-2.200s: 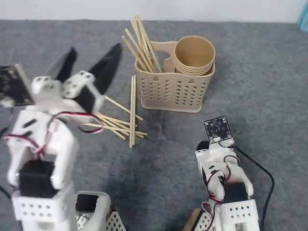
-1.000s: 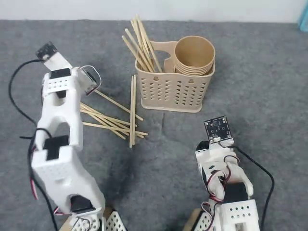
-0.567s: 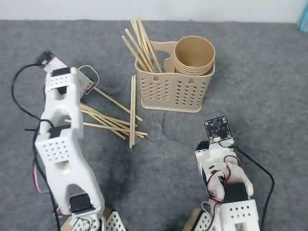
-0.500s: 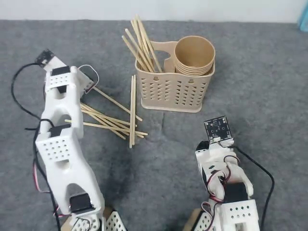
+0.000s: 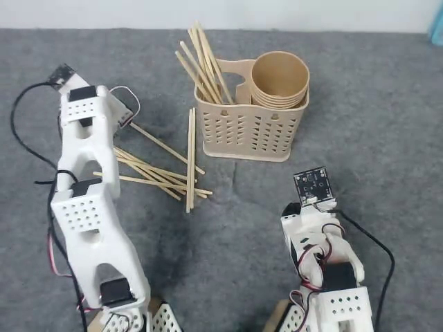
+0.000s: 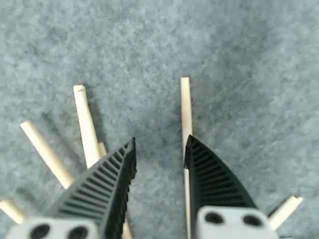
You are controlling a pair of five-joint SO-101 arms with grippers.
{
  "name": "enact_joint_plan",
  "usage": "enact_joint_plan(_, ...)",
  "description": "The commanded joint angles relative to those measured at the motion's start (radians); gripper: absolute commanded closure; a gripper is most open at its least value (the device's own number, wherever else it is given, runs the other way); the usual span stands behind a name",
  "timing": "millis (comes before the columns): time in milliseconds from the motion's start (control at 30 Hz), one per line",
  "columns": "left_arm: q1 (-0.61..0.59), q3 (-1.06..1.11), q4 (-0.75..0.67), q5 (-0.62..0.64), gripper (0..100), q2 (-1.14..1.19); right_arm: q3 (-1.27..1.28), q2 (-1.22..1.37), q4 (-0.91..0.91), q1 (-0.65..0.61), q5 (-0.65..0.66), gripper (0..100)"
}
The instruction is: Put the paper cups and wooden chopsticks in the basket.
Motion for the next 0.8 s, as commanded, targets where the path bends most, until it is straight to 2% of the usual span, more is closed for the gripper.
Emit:
enact_joint_plan(0,-0.003,-0.074,-0.049,0.012,84,-0.003,0.02,-0.013,0.007,0.01,0.0,99.0)
enact_joint_plan(100,-0.003,-0.142,-0.112,0.014,84,0.1,0.02,-0.012,0.007,0.01,0.0,99.0)
enact_joint_plan(267,-0.002,-0.323,-0.086,0.014,85,0.288,0.02,-0.01,0.008,0.01,0.0,99.0)
enact_joint_plan(367,-0.002,-0.453,0.015,0.014,86,0.367,0.02,-0.01,0.008,0.01,0.0,99.0)
enact_joint_plan(500,-0.002,-0.653,0.167,0.011,100,0.434,0.02,-0.01,0.008,0.01,0.0,99.0)
enact_joint_plan(767,-0.008,-1.04,0.45,-0.008,99,0.514,0.02,-0.012,0.008,0.01,0.0,99.0)
